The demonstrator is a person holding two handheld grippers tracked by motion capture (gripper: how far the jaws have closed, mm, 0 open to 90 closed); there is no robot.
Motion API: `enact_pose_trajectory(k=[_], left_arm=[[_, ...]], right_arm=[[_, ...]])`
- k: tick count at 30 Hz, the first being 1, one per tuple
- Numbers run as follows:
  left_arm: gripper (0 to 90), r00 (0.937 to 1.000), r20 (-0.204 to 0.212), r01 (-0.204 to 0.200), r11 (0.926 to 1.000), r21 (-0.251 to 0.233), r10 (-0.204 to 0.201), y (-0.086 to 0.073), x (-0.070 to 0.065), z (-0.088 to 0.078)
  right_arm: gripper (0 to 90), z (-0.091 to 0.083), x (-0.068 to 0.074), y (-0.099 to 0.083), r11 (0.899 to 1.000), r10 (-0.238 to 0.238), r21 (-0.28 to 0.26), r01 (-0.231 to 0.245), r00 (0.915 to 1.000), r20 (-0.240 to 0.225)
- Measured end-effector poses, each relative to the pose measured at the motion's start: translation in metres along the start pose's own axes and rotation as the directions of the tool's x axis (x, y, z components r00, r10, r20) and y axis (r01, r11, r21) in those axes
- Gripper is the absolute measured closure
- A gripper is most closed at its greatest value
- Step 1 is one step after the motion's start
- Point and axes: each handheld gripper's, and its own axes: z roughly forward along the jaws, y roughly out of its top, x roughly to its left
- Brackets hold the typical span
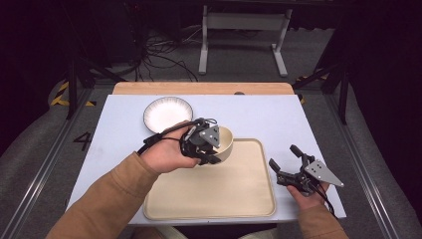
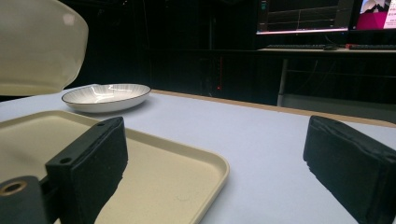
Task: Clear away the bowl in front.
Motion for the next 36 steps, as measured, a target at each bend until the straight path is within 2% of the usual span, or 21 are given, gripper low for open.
enact_pose_trajectory(k=[5, 15, 16, 20, 22, 24, 27, 36], left_arm=[[82.6, 0.9994, 0.027, -0.021, 0.9992, 0.034, 0.02, -0.001, -0.002, 0.01], [82.7, 0.9971, 0.075, -0.022, 0.9954, 0.093, 0.015, -0.008, -0.005, 0.026], [82.7, 0.9968, 0.076, -0.033, 0.9942, 0.102, 0.025, -0.008, -0.005, 0.027], [82.9, 0.9957, 0.092, -0.021, 0.9934, 0.113, 0.011, -0.01, -0.005, 0.034], [82.9, 0.9952, 0.095, -0.031, 0.992, 0.123, 0.02, -0.011, -0.005, 0.037], [82.9, 0.9953, 0.096, -0.025, 0.9921, 0.123, 0.013, -0.011, -0.005, 0.039], [83.0, 0.9958, 0.09, -0.026, 0.9877, 0.154, 0.012, -0.013, -0.005, 0.043], [83.0, 0.9951, 0.098, -0.027, 0.9833, 0.18, 0.009, -0.017, -0.004, 0.051]], right_arm=[[6.9, 0.0, 0.0, 0.0, 1.0, -0.001, 0.0, 0.001, 1.0, 0.0], [6.9, 0.0, 0.0, 0.0, 1.0, -0.003, -0.001, 0.003, 1.0, -0.002], [6.9, 0.0, 0.0, 0.0, 1.0, -0.001, 0.0, 0.001, 1.0, -0.001], [6.9, 0.0, 0.0, 0.0, 1.0, -0.001, 0.0, 0.001, 1.0, -0.001], [6.9, 0.0, 0.0, 0.0, 1.0, -0.002, 0.001, 0.002, 1.0, -0.001], [6.9, 0.0, 0.0, 0.0, 1.0, -0.001, 0.0, 0.001, 1.0, -0.001], [6.9, 0.0, 0.0, 0.0, 1.0, -0.001, 0.0, 0.001, 1.0, -0.001], [6.9, 0.0, 0.0, 0.0, 1.0, -0.001, 0.0, 0.001, 1.0, -0.002]])
